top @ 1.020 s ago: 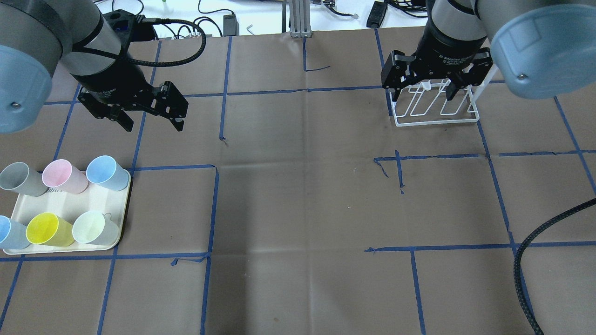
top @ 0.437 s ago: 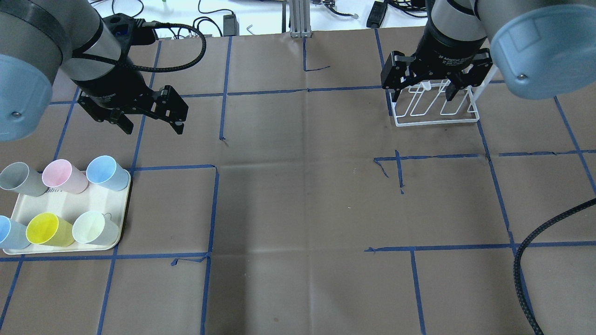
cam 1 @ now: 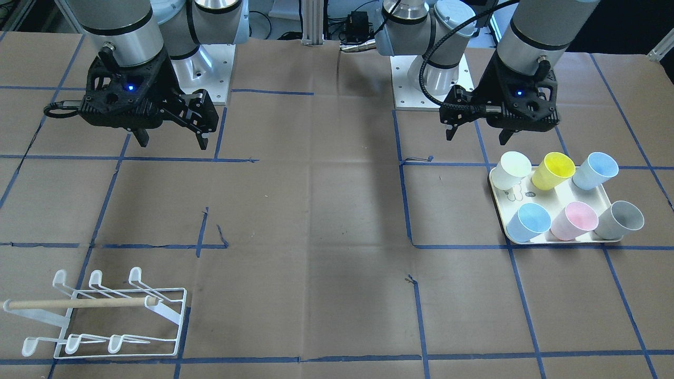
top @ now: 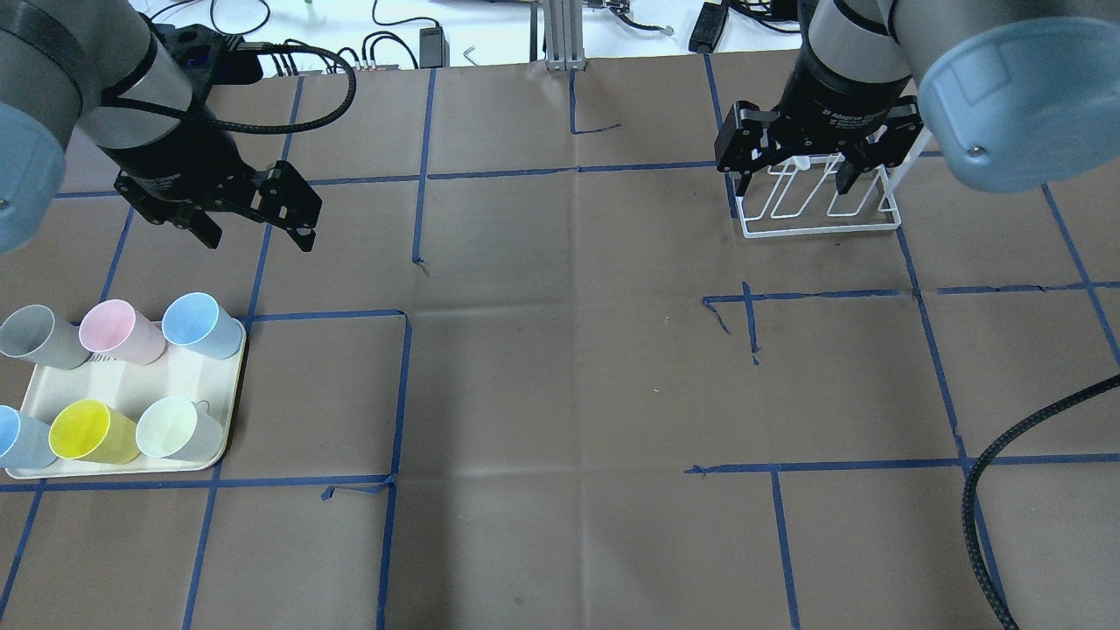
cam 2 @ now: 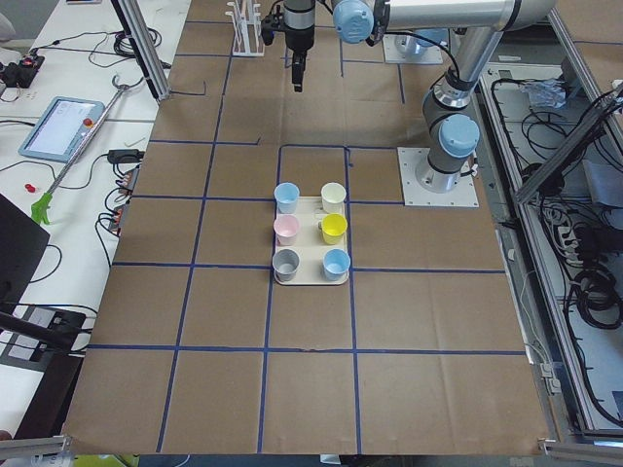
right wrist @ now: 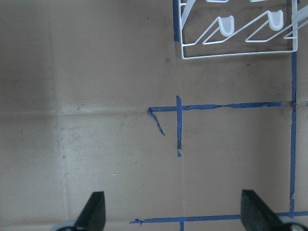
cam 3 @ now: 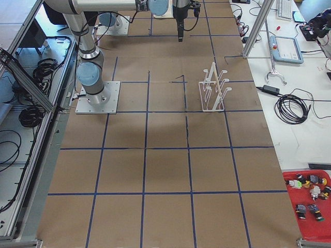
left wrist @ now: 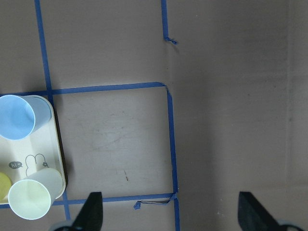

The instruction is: Transfer IKEA cup to right arm and place on rack

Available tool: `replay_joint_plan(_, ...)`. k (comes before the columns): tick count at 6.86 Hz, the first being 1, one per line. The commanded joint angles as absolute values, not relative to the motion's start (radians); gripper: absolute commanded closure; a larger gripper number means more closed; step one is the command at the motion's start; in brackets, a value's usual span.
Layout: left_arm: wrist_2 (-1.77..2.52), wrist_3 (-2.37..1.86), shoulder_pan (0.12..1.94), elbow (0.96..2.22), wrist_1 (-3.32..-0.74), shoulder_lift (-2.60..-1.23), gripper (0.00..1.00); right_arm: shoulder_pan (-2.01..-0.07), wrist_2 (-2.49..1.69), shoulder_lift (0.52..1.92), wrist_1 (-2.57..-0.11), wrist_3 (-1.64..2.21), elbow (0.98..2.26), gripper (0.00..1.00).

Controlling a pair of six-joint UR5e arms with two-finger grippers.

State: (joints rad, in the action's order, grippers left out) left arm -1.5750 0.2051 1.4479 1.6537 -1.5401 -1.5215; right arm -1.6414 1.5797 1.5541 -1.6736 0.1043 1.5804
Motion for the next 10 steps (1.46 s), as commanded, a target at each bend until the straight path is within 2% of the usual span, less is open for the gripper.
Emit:
replay_joint_plan(1,-1.575,0.367,1.274,1.658,-1.545,-1.526,0.00,-1.641,1.580,1.554,-1.674,0.104,1.582,0.00)
replay_joint_plan(4,-1.572,0.552,1.117,1.729,-1.452,-1.545,0.00,-1.641,1.582,1.554,-1.675,0.104,1.582,0.00)
replay_joint_plan(10,-1.565,0.476,1.121,1.985,-0.998,-1.687,0.00,-1.641,1.583,1.554,-1.677,0.103,1.582,0.00)
